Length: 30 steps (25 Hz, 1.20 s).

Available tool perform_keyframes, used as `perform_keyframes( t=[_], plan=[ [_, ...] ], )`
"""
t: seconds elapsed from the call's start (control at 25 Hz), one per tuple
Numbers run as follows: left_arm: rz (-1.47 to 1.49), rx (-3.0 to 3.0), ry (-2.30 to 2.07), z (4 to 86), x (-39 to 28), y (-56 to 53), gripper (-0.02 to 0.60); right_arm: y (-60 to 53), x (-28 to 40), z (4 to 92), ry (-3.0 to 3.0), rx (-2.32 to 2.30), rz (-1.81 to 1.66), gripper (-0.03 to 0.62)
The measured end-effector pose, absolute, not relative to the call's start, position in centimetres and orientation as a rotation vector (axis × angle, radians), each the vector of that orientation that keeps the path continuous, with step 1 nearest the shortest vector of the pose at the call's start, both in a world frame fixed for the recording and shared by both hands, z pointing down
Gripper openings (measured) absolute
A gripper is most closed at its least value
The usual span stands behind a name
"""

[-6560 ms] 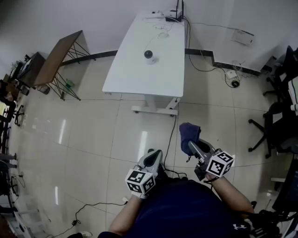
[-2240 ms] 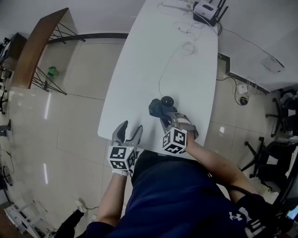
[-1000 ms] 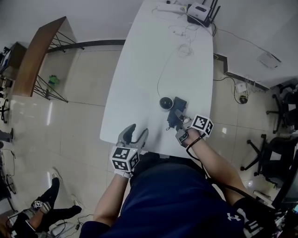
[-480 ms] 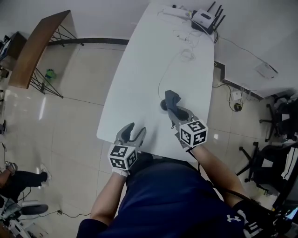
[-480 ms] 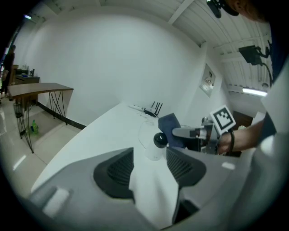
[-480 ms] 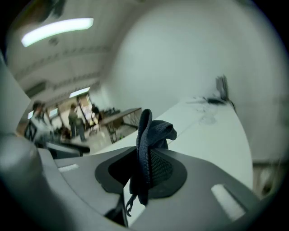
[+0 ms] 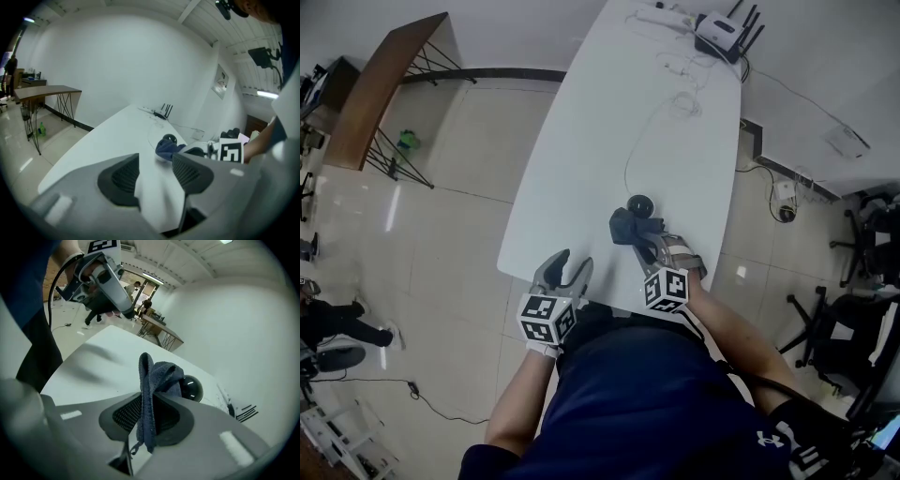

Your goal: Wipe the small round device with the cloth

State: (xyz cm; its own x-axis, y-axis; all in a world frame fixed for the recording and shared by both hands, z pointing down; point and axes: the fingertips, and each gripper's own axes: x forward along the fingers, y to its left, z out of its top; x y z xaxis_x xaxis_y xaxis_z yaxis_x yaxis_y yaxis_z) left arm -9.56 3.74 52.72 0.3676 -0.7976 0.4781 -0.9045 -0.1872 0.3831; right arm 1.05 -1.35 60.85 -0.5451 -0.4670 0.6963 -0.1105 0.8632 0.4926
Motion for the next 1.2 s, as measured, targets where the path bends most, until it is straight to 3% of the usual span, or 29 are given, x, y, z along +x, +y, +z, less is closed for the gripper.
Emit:
perform_keyframes(
  t=[0.48, 0.88, 1.04, 1.2],
  plan=[
    [0.193, 2.0, -1.465, 52.8, -7.9, 3.6, 0.218, -0.7, 1.8, 62.4, -2.095, 0.323, -0.362, 0.071],
    [0.141, 2.05, -1.419, 52.3, -7.4, 1.7, 0.218, -7.6, 3.2, 48.0, -2.393, 0.775, -0.092, 0.071],
    [0.053, 2.136, -1.312, 50.0, -6.5, 0.1, 0.218, -9.9, 4.5, 44.1, -2.568, 0.916, 0.354, 0.071],
    [-0.175, 2.263, -0.969, 44.6, -4.0, -1.8, 0.222, -8.1, 2.9, 41.2, -2.748, 0.644, 1.031, 0.071]
  ],
)
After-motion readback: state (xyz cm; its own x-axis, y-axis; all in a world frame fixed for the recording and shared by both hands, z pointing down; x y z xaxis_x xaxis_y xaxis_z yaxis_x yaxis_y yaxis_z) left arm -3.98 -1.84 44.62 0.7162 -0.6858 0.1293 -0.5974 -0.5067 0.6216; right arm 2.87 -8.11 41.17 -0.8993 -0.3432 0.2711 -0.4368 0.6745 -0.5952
